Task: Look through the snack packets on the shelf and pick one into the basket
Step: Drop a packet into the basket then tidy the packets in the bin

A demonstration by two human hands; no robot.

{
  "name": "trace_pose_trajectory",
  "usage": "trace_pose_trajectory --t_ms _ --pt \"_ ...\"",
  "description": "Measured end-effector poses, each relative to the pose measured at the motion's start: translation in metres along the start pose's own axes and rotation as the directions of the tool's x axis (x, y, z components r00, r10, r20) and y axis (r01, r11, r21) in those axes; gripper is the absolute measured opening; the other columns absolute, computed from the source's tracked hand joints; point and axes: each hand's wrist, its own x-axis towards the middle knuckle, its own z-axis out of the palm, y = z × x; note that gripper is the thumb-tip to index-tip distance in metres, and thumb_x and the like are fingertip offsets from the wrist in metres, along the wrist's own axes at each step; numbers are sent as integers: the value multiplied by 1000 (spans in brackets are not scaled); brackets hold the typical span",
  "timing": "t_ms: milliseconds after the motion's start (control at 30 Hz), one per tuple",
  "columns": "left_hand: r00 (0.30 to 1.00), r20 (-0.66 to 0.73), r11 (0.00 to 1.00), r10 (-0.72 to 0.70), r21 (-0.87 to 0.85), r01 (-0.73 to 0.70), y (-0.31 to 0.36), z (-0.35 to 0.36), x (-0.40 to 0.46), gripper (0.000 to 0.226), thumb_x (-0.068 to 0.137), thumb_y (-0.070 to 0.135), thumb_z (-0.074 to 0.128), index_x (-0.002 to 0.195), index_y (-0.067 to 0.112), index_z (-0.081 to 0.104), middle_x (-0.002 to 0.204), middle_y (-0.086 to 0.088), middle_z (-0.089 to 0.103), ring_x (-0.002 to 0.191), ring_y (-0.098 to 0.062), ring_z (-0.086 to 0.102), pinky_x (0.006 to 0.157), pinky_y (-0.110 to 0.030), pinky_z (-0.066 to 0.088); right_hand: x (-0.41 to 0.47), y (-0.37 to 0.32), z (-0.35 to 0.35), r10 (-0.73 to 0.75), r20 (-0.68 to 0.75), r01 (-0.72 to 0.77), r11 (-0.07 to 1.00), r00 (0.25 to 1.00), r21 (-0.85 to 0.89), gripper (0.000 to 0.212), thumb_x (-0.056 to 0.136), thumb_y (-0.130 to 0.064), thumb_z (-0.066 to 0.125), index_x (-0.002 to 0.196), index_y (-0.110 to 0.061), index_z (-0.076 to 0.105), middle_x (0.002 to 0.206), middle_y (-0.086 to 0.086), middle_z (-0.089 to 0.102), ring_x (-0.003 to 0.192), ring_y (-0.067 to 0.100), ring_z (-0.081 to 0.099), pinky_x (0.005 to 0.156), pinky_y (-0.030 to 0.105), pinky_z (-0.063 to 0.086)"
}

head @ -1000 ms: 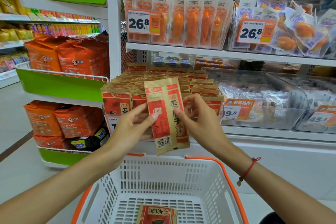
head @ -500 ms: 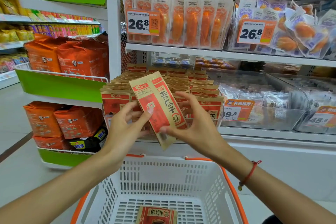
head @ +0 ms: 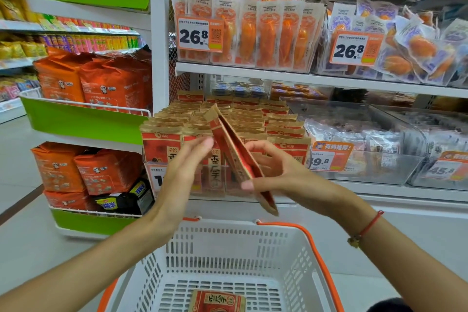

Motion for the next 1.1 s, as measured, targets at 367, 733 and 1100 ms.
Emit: trace_pose_trajectory --t_ms 367,733,1100 --pt "991 65 984 119 127 -126 6 -1 11 47 66 31 76 111 27 62 105 11 73 102 -4 66 96 -26 48 -15 -14 -44 -60 186 71 996 981 -51 68 67 -50 81 130 -32 60 132 -3 59 123 19 55 100 32 49" --pt "941 -37 930 335 175 -324 45 40 83 17 73 17 81 84 19 69 76 8 73 74 -5 68 73 -17 51 -8 -92 -111 -212 -79 155 881 974 -447 36 81 -22 70 117 -24 68 109 -3 73 103 14 67 91 29 54" --pt "933 -123 798 339 562 -216 32 70 151 17 74 36 82 70 34 65 78 19 68 80 2 63 66 -17 47 68 -37 -153 -402 -341 82 739 850 -668 29 81 -13 77 108 -23 74 100 -7 74 94 1 66 85 18 52"
